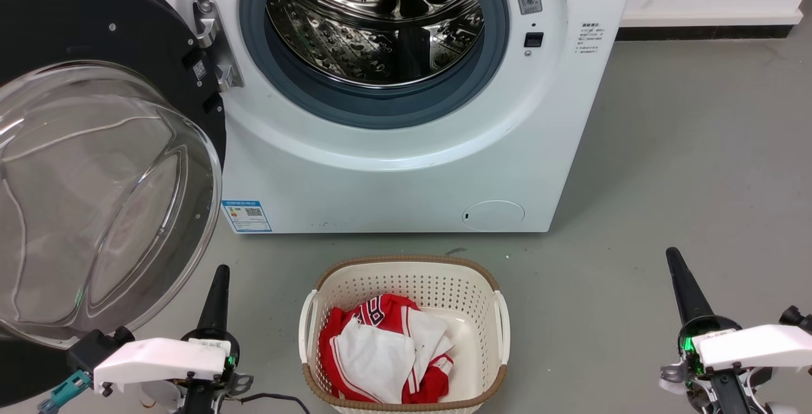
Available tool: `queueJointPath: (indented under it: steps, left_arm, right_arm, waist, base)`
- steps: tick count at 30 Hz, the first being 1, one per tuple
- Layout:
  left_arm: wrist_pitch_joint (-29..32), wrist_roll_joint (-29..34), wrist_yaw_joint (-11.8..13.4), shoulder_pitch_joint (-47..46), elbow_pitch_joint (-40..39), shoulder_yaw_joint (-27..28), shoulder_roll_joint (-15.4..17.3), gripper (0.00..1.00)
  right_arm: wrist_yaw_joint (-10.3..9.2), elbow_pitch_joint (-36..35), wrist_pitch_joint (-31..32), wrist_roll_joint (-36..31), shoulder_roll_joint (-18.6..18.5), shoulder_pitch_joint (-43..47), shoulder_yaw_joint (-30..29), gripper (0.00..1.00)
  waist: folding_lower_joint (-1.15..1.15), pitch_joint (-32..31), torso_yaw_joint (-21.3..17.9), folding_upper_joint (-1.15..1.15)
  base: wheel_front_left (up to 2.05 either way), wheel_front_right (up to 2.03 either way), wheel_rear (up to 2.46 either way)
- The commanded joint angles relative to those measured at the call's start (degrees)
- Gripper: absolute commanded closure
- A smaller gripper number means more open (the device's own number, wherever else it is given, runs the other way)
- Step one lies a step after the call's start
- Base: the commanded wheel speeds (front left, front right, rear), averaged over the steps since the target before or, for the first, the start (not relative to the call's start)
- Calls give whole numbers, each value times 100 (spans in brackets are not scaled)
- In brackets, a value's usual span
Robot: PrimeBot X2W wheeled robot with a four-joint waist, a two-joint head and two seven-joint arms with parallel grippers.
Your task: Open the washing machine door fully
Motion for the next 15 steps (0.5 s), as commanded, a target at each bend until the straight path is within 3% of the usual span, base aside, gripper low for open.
queueJointPath:
  steps: [1,15]
  left_arm:
    - [25,-108,-40,-141,-13,24,6,100]
    - [209,-840,-101,-168,82,72,6,100]
  right_arm:
    - [0,-2,34,115,-29,-108,-19,100]
    - [-1,133,159,845,-15,-184,-76,100]
  waist:
    - [0,-2,1,-1]
    - [0,-38,8,-1]
  base:
    - [0,0,0]
    - [0,0,0]
